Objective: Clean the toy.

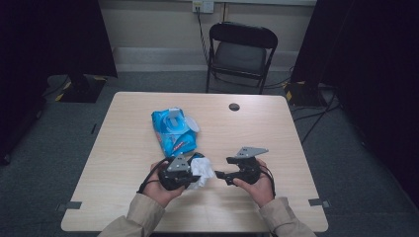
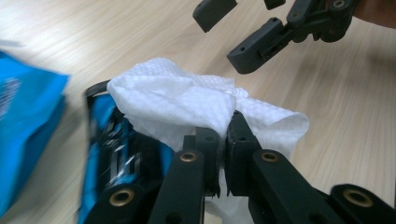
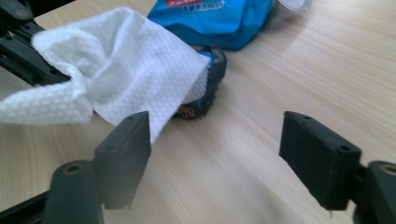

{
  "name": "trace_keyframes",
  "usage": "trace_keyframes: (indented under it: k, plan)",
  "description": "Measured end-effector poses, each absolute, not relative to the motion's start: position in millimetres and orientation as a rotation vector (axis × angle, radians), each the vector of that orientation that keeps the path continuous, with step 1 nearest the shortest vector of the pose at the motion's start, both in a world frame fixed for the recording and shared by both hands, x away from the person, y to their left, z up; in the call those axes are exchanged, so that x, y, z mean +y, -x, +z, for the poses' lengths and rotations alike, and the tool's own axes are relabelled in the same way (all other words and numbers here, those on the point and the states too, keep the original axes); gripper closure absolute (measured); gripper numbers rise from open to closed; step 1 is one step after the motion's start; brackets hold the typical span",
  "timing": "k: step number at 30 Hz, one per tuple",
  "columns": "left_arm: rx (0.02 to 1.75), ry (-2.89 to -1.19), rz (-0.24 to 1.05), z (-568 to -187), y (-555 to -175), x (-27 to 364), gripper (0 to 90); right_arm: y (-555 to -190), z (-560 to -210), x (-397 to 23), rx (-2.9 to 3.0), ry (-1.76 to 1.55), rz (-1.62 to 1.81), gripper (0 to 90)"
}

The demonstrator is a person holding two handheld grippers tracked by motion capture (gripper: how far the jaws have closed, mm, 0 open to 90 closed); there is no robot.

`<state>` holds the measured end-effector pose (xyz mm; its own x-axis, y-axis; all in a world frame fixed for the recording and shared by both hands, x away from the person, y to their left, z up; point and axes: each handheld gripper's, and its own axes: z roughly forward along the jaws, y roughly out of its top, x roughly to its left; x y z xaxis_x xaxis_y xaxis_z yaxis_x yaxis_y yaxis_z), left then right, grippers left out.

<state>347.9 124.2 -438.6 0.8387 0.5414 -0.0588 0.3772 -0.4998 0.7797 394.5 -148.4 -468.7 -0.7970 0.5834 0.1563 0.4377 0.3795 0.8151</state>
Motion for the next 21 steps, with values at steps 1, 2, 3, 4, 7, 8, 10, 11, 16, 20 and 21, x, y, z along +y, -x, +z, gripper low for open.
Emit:
trace_keyframes:
  k: [1, 2, 3, 4, 7, 8, 10, 11, 16, 20, 21]
  plan:
    - [0.677, -2.15, 0.255, -438, -347, 130, 86.1, -395, -468, -145, 2.48, -0.915, 1.382, 21.4]
    - [0.677, -2.15, 0.255, -438, -347, 130, 86.1, -396, -467, -140, 2.489, -0.899, 1.375, 19.7]
    - [0.706, -2.142, 0.267, -437, -346, 143, 86.1, -396, -467, -134, 2.498, -0.879, 1.372, 18.3]
    - [0.722, -2.141, 0.276, -438, -345, 151, 86.1, -396, -466, -130, 2.507, -0.866, 1.365, 17.3]
    - [0.76, -2.125, 0.278, -439, -342, 166, 86.1, -396, -466, -114, 2.536, -0.78, 1.327, 14.8]
    - [0.774, -2.119, 0.279, -440, -340, 172, 86.1, -396, -466, -110, 2.546, -0.754, 1.318, 14.7]
    - [0.795, -2.115, 0.279, -440, -337, 180, 86.1, -397, -466, -98, 2.569, -0.681, 1.292, 14.7]
    - [0.804, -2.112, 0.294, -440, -335, 185, 86.1, -397, -466, -94, 2.576, -0.662, 1.288, 14.6]
    - [0.858, -2.09, 0.308, -439, -329, 204, 86.0, -402, -466, -71, 2.612, -0.596, 1.263, 14.8]
    - [0.883, -2.096, 0.317, -442, -325, 214, 86.0, -405, -469, -59, 2.637, -0.577, 1.245, 14.8]
    - [0.899, -2.107, 0.323, -445, -322, 219, 85.9, -408, -471, -52, 2.647, -0.569, 1.241, 14.8]
